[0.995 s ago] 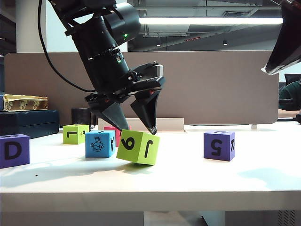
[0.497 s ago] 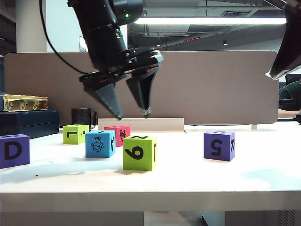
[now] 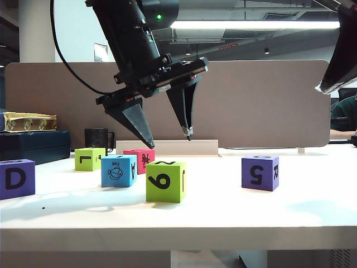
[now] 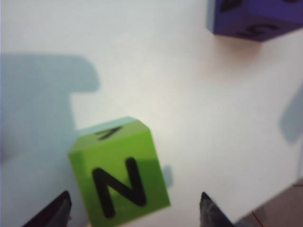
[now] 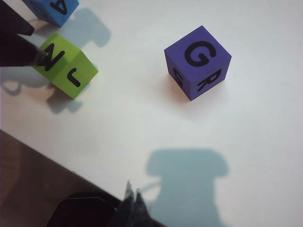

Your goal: Select the appropriate blocks from the scattered letter blocks on the table and arrange them in a row to spell out "TURING".

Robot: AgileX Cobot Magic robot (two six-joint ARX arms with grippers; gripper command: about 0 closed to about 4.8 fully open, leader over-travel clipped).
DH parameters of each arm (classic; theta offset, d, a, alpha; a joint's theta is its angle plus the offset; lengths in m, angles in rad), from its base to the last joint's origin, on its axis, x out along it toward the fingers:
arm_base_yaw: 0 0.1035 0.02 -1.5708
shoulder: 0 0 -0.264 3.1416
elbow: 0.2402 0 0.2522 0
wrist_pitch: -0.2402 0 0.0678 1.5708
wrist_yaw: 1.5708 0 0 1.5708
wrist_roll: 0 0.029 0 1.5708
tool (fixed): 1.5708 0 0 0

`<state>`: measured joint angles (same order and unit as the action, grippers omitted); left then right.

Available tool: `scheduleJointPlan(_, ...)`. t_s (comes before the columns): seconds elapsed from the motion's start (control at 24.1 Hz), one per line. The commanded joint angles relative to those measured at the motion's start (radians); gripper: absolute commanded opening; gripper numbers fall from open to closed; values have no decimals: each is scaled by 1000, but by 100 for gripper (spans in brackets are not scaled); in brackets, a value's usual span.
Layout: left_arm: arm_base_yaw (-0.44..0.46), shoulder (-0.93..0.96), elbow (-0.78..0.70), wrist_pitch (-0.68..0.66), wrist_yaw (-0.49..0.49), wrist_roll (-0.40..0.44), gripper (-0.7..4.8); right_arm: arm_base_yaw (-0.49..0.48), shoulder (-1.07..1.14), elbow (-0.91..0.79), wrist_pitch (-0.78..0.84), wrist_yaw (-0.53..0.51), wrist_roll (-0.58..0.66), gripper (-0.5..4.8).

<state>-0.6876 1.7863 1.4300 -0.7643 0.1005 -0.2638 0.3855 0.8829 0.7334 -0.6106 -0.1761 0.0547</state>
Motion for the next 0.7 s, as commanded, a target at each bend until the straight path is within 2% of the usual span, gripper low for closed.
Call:
scheduleJointPlan(0.04,-3,12,0,-3,-56,-26,341,0,-2,6,9,-1,0,-1)
scheduleJointPlan(0.37,-8,57,0,-12,-41,-66,341,0,-2,6,9,-1,-6,-1)
scheduleJointPlan(0.62,-11,97,0,-4,-34,-66,339,0,-2,6,9,-1,-6,-1)
scheduleJointPlan(0.7,-11,104,0,0,-35,-65,313,0,-2,6,9,-1,-6,-1)
